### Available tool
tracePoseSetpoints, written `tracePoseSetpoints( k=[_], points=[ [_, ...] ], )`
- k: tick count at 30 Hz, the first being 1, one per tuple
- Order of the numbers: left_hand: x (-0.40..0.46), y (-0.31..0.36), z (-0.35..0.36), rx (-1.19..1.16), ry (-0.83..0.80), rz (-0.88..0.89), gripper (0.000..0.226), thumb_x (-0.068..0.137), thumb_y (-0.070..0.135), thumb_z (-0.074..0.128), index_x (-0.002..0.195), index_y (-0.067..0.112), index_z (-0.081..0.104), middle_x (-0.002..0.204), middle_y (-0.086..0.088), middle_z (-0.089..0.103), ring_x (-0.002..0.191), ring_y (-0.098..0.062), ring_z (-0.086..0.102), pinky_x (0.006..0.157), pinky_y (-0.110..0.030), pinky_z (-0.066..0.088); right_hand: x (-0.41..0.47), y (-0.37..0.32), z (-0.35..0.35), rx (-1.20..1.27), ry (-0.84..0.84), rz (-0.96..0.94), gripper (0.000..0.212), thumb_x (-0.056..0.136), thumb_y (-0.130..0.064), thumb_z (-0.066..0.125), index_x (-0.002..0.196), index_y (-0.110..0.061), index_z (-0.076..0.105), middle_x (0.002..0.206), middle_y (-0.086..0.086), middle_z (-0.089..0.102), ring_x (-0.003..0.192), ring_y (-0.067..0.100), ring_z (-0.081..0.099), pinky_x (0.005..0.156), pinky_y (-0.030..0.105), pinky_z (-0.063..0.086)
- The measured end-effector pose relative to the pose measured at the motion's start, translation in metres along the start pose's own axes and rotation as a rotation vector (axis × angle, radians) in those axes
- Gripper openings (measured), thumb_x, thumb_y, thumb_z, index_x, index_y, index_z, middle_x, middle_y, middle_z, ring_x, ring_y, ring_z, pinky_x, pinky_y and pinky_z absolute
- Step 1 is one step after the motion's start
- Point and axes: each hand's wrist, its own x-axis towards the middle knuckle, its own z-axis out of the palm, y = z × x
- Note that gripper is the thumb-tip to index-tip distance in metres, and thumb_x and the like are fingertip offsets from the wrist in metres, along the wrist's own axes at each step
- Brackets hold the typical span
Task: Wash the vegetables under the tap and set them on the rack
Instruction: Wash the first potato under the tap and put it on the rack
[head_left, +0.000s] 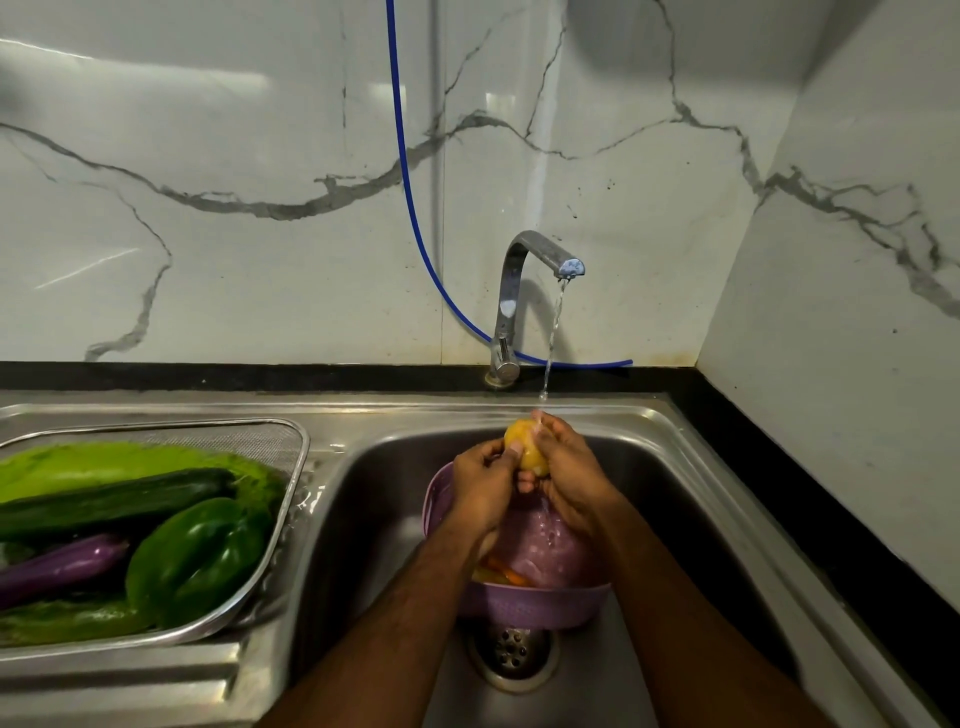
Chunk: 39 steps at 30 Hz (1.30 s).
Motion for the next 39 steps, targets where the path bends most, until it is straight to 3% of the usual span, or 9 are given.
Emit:
tracePoseSetpoints(
  k=[3,9,15,18,22,25,31,35,39],
  points=[
    [-0.001,0.000,0.004,0.007,0.003,0.013,0.012,0.098,0.010,0.060,0.101,0.008,0.071,0.086,-0.016,0.073,0.066,-0.018,0.064,0.070,-0.035,0.059,0.004,0.004,0.000,-0.057,0.058,-0.046,0.030,0.109,-0.034,0.046,0.136,-0.028,0.056,0.120,0.020,0.067,0.071,0.018,0.063,0.051,0.027,0.051],
    [0.002,-0.001,-0.001,-0.026,0.018,-0.015,0.013,0.098,0.013,0.060,0.104,0.009,0.071,0.087,-0.013,0.074,0.065,-0.014,0.065,0.075,-0.038,0.058,0.001,0.001,-0.002,0.030,-0.052,-0.003,0.042,0.105,-0.011,0.052,0.145,-0.025,0.050,0.130,0.024,0.058,0.069,0.020,0.060,0.052,0.029,0.050],
    [0.000,-0.002,0.001,-0.012,0.016,-0.015,0.016,0.098,0.014,0.060,0.109,0.006,0.069,0.091,-0.019,0.074,0.071,-0.022,0.065,0.076,-0.038,0.058,0.004,0.006,0.000,-0.055,0.030,-0.036,0.028,0.109,-0.032,0.047,0.135,-0.024,0.055,0.116,0.023,0.068,0.062,0.014,0.061,0.054,0.029,0.051],
    [0.002,-0.003,-0.001,0.071,0.043,0.044,0.018,0.097,0.018,0.062,0.112,0.011,0.070,0.096,-0.010,0.076,0.085,-0.023,0.073,0.076,-0.034,0.062,0.005,0.007,0.000,-0.124,-0.009,-0.023,0.028,0.107,-0.033,0.053,0.135,-0.031,0.053,0.121,0.017,0.066,0.078,0.022,0.065,0.067,0.035,0.057],
    [0.002,-0.001,0.003,0.144,0.061,0.128,0.018,0.099,0.017,0.058,0.104,0.008,0.073,0.087,-0.014,0.075,0.074,-0.021,0.070,0.075,-0.039,0.059,0.008,0.010,0.000,-0.309,0.081,-0.031,0.047,0.091,-0.067,0.058,0.126,-0.037,0.060,0.124,0.011,0.058,0.081,0.022,0.071,0.073,0.044,0.061],
    [0.005,-0.001,0.002,0.178,0.053,0.158,0.018,0.099,0.011,0.057,0.106,0.012,0.074,0.094,-0.008,0.076,0.084,-0.018,0.071,0.081,-0.036,0.060,0.009,0.010,-0.002,-0.111,0.064,-0.001,0.053,0.091,-0.063,0.063,0.128,-0.025,0.058,0.109,0.014,0.074,0.089,0.027,0.076,0.087,0.050,0.061],
    [0.005,-0.005,-0.001,0.210,0.045,0.029,0.032,0.093,0.023,0.068,0.124,0.016,0.059,0.110,-0.005,0.070,0.100,-0.021,0.069,0.088,-0.037,0.059,0.007,0.005,-0.002,0.308,0.038,0.206,0.058,0.103,-0.055,0.047,0.133,-0.006,0.057,0.120,0.028,0.070,0.113,0.044,0.069,0.104,0.059,0.050],
    [0.006,-0.009,-0.001,0.189,-0.020,-0.030,0.034,0.096,0.034,0.064,0.123,0.015,0.059,0.111,-0.006,0.071,0.099,-0.022,0.070,0.085,-0.037,0.059,-0.003,0.000,-0.002,0.351,-0.048,0.229,0.050,0.102,-0.047,0.055,0.127,-0.004,0.061,0.123,0.028,0.069,0.115,0.041,0.067,0.096,0.055,0.056],
    [0.007,-0.011,-0.003,0.183,0.000,-0.005,0.024,0.098,0.024,0.062,0.120,0.017,0.060,0.110,-0.009,0.071,0.100,-0.025,0.070,0.090,-0.047,0.059,-0.004,-0.005,0.005,-0.054,0.072,0.183,0.038,0.105,-0.045,0.051,0.124,-0.013,0.059,0.109,0.025,0.070,0.084,0.033,0.069,0.070,0.040,0.057]
  ],
)
